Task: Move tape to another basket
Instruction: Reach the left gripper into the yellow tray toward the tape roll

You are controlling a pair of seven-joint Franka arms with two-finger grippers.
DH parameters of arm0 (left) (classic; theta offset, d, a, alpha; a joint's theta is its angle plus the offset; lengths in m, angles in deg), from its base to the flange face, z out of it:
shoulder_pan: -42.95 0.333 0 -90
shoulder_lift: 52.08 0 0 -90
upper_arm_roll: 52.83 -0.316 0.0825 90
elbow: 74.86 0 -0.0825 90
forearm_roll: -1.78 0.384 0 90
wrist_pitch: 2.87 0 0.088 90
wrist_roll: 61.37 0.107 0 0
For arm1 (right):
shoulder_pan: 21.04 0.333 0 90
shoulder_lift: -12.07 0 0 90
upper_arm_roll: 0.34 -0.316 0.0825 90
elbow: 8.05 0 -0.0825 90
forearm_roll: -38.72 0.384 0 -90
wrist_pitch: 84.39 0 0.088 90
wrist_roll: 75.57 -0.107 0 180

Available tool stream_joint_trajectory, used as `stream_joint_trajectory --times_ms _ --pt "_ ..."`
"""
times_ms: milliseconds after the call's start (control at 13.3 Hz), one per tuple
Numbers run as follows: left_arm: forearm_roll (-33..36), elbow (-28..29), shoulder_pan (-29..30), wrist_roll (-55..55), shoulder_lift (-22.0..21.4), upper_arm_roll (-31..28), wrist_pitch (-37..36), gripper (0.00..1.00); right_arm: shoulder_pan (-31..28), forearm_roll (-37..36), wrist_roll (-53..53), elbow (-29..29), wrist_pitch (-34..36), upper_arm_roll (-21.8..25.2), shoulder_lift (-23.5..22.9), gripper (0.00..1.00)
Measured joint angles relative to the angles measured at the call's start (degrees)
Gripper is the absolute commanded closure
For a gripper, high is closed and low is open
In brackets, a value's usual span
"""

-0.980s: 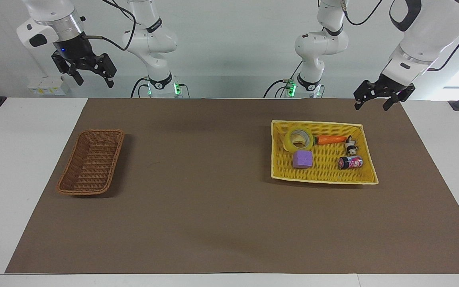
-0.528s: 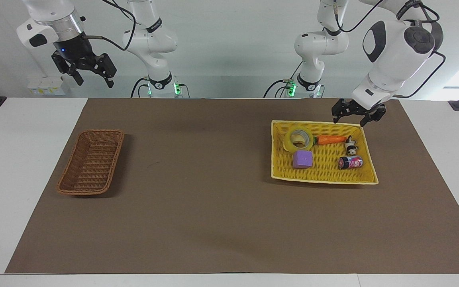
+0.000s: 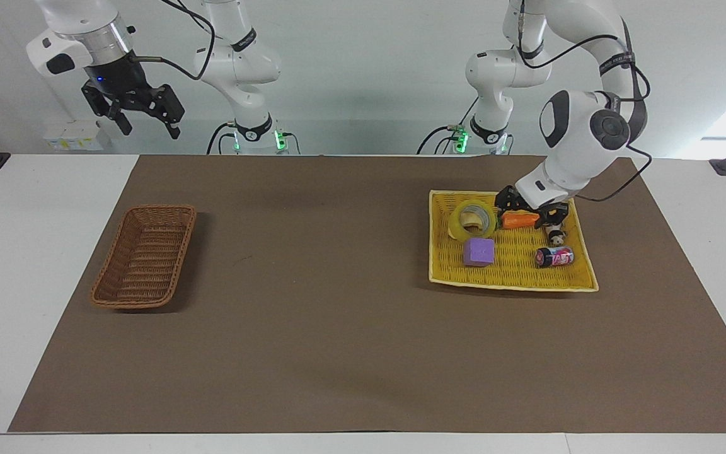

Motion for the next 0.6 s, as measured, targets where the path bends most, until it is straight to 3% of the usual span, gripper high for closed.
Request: stream_joint_trajectory --times_ms 151,226,452,603 --pt "-0.4 0.3 -1.0 0.2 2.9 0.0 2.6 0.05 0.0 0.0 0.0 0.0 0.0 0.0 0.0 0.0" --pt "-0.6 1.1 -1.6 0.2 3.7 0.0 4.3 0.17 0.0 0.0 0.0 0.0 0.0 0.0 0.0 0.0" --pt "-0.8 5.1 -3.6 0.2 3.9 0.0 9.1 0.2 0.0 0.0 0.0 0.0 0.0 0.0 0.0 0.0" --pt "-0.8 6.9 -4.4 0.2 3.2 0.1 9.9 0.42 0.0 0.0 0.0 0.0 0.0 0.0 0.0 0.0"
